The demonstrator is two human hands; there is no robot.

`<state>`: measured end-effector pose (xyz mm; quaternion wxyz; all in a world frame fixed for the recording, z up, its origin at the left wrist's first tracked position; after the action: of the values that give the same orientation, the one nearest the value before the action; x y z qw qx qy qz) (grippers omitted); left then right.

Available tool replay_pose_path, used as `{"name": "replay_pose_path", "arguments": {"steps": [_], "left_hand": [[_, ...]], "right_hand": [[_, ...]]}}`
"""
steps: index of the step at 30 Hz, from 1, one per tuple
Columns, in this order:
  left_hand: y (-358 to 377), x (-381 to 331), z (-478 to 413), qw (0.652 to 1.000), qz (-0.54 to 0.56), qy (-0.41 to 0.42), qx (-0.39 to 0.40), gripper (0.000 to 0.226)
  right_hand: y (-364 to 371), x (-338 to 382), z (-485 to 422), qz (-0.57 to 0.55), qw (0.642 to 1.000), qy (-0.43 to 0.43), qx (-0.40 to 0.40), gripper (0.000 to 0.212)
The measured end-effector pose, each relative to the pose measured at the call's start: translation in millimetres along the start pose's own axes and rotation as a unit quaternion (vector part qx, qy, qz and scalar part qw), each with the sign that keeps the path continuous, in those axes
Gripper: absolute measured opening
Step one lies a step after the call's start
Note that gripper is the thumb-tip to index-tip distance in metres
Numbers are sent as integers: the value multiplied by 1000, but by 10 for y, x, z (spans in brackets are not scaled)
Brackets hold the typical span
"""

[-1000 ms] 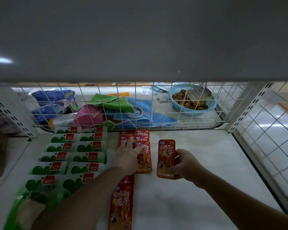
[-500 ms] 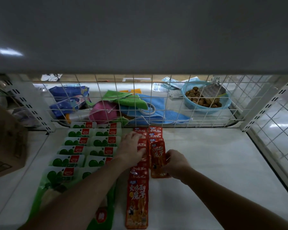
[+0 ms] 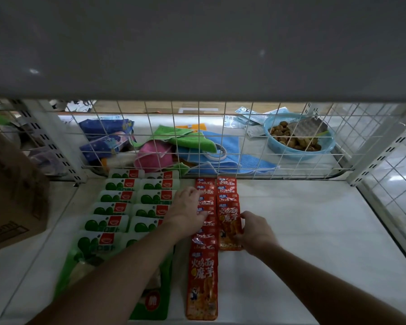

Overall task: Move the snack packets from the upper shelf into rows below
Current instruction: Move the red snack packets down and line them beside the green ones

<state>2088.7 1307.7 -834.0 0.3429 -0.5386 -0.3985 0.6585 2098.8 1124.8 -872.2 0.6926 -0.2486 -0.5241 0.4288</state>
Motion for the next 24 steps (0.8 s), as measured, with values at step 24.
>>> {"name": "replay_pose_path", "arguments": {"steps": [24], "left_hand": [[-658,-837,861,980,-85,151,-102,51]], "right_hand": [[-1078,469,955,189,944,-197,-187,61]]}}
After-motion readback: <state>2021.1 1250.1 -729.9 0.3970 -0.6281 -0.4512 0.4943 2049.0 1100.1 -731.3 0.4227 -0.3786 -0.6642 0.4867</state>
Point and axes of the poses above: each hand's wrist, its own z-axis away from the middle knuckle, its own y-axis out of the palm, x = y × z, the point moved 10 cm from there along -z, towards the middle knuckle, and after that the axes turned 4 degrees about -x, right-handed, at the moved point
